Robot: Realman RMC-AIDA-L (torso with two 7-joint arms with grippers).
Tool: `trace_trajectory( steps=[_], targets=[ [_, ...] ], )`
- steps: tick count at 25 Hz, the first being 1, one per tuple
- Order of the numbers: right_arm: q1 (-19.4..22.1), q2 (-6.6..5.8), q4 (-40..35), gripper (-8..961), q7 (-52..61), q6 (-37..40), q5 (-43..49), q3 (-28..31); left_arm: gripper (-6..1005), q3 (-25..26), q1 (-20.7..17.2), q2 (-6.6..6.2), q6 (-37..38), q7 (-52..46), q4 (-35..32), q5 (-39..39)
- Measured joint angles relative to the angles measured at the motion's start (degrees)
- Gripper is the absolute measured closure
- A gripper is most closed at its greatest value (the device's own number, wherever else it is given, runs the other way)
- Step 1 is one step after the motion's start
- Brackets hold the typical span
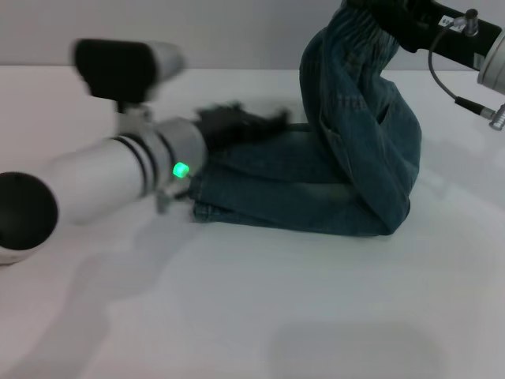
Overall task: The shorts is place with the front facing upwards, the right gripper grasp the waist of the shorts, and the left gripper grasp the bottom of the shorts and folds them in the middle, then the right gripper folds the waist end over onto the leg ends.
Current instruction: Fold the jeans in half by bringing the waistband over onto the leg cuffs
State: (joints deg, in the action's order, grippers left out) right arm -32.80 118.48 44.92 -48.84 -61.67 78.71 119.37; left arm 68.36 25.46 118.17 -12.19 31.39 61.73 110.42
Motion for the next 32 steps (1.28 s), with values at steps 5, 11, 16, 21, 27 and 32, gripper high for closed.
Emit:
trace_trajectory(
  steps=[5, 11, 16, 21, 27, 32],
  targets=[
    [-1.01, -0.03, -1.20, 951, -0.18, 0.04, 0.13, -0.39, 153, 5.51, -2.45, 0.05, 13.62, 0.00, -2.75, 2.57],
    [-3.25, -0.13, -3.93, 950, -0.21, 0.57, 0.54, -2.14, 154, 6.92, -2.99, 0.08, 22.81, -0.35, -6.62, 2.43],
    [-6.56, -0.16, -7.20, 950, -0.21, 1.53, 0.59, -7.06, 154, 6.85, -2.00, 0.24, 24.21, -0.44, -8.55, 2.39],
    [-9.05, -0.09, -8.99, 950, -0.12, 4.04, 0.38, -11.95, 154, 6.61, -0.73, 0.32, 24.51, -0.59, -9.87, 2.37],
    [-10.46, 0.06, -11.13, 950, 0.34, 4.62, 0.08, -13.41, 154, 6.35, -0.46, 0.32, 25.12, -1.38, -10.25, 2.37],
    [-11.00, 0.11, -11.93, 950, 0.62, 5.20, -0.11, -15.08, 155, 6.34, 0.24, 0.30, 26.16, -1.42, -10.75, 2.39]
  ],
)
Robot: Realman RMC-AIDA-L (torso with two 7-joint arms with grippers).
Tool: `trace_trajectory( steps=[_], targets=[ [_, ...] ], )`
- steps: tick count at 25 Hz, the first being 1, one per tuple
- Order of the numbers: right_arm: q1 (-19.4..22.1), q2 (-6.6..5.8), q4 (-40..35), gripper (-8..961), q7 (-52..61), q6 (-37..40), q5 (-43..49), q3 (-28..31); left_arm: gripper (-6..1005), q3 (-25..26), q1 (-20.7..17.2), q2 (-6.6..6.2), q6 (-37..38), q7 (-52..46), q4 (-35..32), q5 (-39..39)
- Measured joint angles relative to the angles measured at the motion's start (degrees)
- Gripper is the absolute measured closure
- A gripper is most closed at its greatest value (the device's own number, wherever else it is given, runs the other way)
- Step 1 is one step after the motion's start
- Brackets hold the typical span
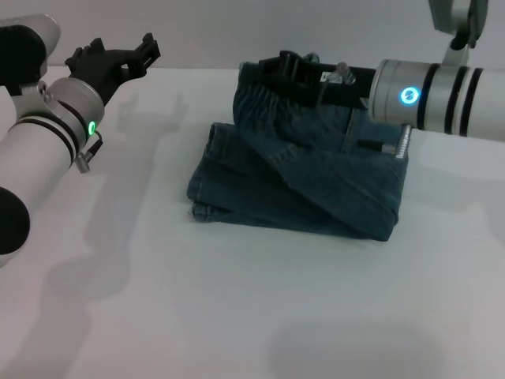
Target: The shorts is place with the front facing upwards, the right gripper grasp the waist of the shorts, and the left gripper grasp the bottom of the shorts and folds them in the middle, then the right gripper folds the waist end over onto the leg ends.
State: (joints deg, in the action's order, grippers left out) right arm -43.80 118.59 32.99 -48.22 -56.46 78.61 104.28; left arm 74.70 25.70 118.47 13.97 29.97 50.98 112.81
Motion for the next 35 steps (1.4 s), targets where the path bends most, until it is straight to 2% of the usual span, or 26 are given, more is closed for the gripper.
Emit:
trace_trajectory(
  steps=[10, 15, 20, 23, 26, 27, 28, 31, 33, 35],
  targets=[
    [-2.02, 0.12, -2.77, 950, 0.81, 1.44, -0.22, -1.98, 155, -0.49, 0.76, 0.00, 0.44, -0.39, -0.45, 0.04],
    [-1.85, 0.15, -2.76, 779, 0.63, 1.76, -0.23, -2.24, 156, -1.05, 0.79, -0.03, 0.42, -1.39, -0.44, 0.24],
    [-1.05, 0.07, -2.09, 675, -3.37, 1.54, 0.56, -2.31, 156, -2.73, 0.66, -0.02, 1.36, -1.41, -0.26, 0.28],
    [2.45, -0.06, 0.18, 613, -10.01, 5.75, 1.57, -1.84, 156, -3.87, 0.05, -0.09, 2.98, -1.41, 0.13, 0.31],
    [9.93, 0.29, 7.89, 551, -18.12, 18.92, 3.91, -2.36, 156, -4.43, -0.50, -0.14, 4.21, -1.44, 0.37, 0.31],
    [14.91, 0.68, 13.53, 510, -22.44, 33.48, 6.01, -3.52, 156, -5.24, -0.58, -0.15, 5.15, -1.46, 0.35, 0.33],
    [14.91, 0.68, 13.53, 470, -22.44, 33.48, 6.01, -3.52, 156, -6.67, -0.64, -0.20, 6.93, -1.48, 0.12, 0.34],
    [19.60, 0.73, 18.83, 348, -26.17, 59.27, 6.96, -8.78, 156, -9.83, -0.80, -0.32, 11.21, -1.56, -0.37, 0.38],
    [21.16, 0.53, 20.92, 330, -26.65, 77.36, 9.13, -14.45, 156, -11.10, -0.89, -0.32, 12.87, -2.35, -0.57, 0.42],
    [21.78, 0.56, 21.37, 312, -25.95, 91.67, 12.41, -20.43, 157, -12.35, -0.41, -0.34, 13.48, -4.29, -1.13, 0.48]
  ],
)
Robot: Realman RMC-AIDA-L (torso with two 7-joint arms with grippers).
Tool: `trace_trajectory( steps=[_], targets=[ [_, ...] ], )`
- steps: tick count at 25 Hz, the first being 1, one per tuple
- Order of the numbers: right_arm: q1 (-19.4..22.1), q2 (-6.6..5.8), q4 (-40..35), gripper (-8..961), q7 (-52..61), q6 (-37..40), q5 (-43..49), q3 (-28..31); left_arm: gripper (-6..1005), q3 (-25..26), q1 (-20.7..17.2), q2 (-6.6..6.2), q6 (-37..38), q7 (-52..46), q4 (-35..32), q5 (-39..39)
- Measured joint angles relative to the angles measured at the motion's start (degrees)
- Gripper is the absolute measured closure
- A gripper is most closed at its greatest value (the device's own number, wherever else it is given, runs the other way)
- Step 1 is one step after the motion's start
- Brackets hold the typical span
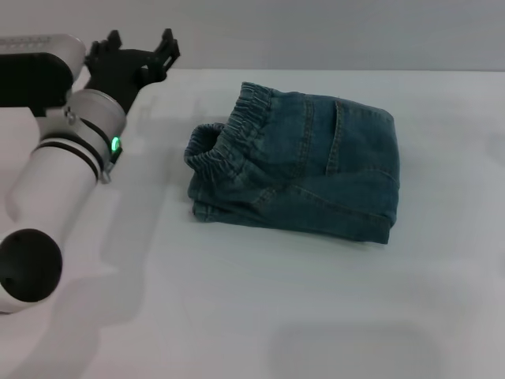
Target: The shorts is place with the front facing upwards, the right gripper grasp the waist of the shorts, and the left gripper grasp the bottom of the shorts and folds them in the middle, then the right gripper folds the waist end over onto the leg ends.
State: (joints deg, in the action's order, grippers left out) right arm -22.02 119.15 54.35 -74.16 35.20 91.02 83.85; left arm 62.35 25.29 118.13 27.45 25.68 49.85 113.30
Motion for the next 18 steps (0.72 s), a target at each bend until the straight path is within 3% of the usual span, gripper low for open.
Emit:
trace_trajectory(
  steps=[3, 5, 8, 11, 15, 18],
  targets=[
    [-0.55, -0.05, -3.32, 296, 3.55, 18.16, 4.74, -11.16, 157, -1.28, 0.88, -0.07, 0.88, -3.93, -1.58, 2.51],
    [-1.55, -0.11, -8.32, 299, 9.84, 24.30, 9.64, -18.24, 157, -3.07, 1.27, 0.10, 3.84, -6.86, -3.54, 6.96],
    [-2.91, -0.05, -18.79, 299, 28.51, 27.68, 21.84, -27.69, 157, -9.90, 2.92, 0.44, 17.00, -13.75, -10.31, 12.99],
    [-4.00, 0.02, -28.24, 299, 53.10, 30.99, 33.88, -33.64, 158, -14.72, 4.97, 0.50, 25.49, -20.74, -16.06, 13.91],
    [-4.25, 0.02, -34.62, 298, 75.18, 34.52, 43.99, -37.46, 157, -15.56, 6.72, 0.55, 25.49, -24.64, -19.39, 13.95],
    [-2.71, 0.05, -33.75, 298, 78.88, 35.66, 46.17, -39.78, 157, -16.65, 7.02, 0.60, 24.01, -24.66, -19.98, 14.00]
  ],
)
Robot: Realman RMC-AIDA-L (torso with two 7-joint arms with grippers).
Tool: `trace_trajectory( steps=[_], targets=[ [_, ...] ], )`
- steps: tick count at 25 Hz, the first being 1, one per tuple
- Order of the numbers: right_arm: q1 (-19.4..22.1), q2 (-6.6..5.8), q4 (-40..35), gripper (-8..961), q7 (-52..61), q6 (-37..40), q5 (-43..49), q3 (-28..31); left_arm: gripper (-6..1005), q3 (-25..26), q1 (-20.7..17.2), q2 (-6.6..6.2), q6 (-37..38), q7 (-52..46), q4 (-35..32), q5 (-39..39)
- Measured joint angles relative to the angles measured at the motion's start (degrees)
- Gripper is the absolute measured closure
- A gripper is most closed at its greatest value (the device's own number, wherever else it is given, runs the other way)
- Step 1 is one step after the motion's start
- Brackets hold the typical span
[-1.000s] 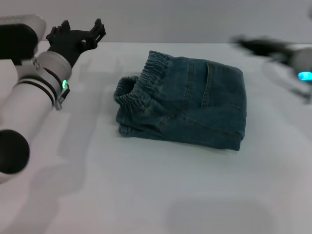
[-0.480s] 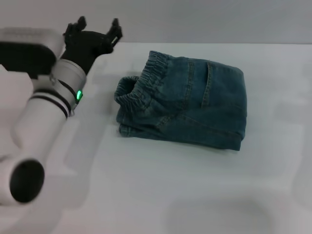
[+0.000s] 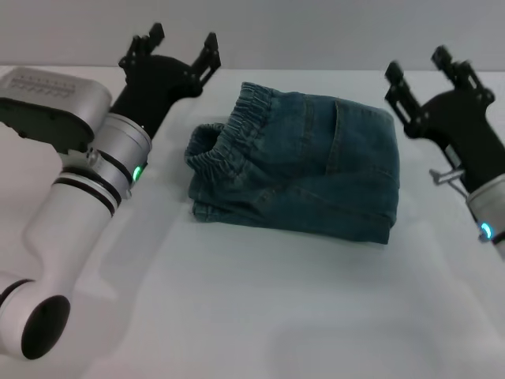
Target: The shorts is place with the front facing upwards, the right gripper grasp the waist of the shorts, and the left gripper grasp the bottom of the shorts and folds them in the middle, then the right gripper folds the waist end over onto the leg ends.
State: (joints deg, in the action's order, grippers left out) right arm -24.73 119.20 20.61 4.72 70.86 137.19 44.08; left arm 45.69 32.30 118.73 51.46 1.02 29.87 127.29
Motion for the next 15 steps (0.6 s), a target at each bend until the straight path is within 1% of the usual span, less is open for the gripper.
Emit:
trace_trajectory(
  steps=[4, 8, 11, 13, 15],
  targets=[
    [2.15, 0.26, 1.63, 298, -0.98, -1.79, -0.18, -0.89, 157, -1.81, 0.49, 0.01, -1.15, -0.08, -0.80, 0.08],
    [2.16, 0.41, 1.72, 298, -0.38, -7.35, -2.83, -0.71, 158, -4.52, 0.76, 0.00, -1.49, -0.63, -0.49, 0.12],
    [2.15, 0.35, 1.50, 424, -0.19, -8.83, -8.12, -0.77, 158, -7.17, 1.59, 0.01, -1.73, -1.50, -0.73, 0.16],
    [2.29, 0.14, 1.05, 508, -0.24, -8.89, -9.86, -0.94, 157, -10.39, 2.25, 0.06, -1.84, -2.06, -0.87, 0.15],
    [2.62, -0.07, 0.02, 660, -0.35, -8.78, -10.13, -0.85, 157, -13.30, 2.46, 0.10, -1.34, -2.26, -0.36, 0.17]
  ],
)
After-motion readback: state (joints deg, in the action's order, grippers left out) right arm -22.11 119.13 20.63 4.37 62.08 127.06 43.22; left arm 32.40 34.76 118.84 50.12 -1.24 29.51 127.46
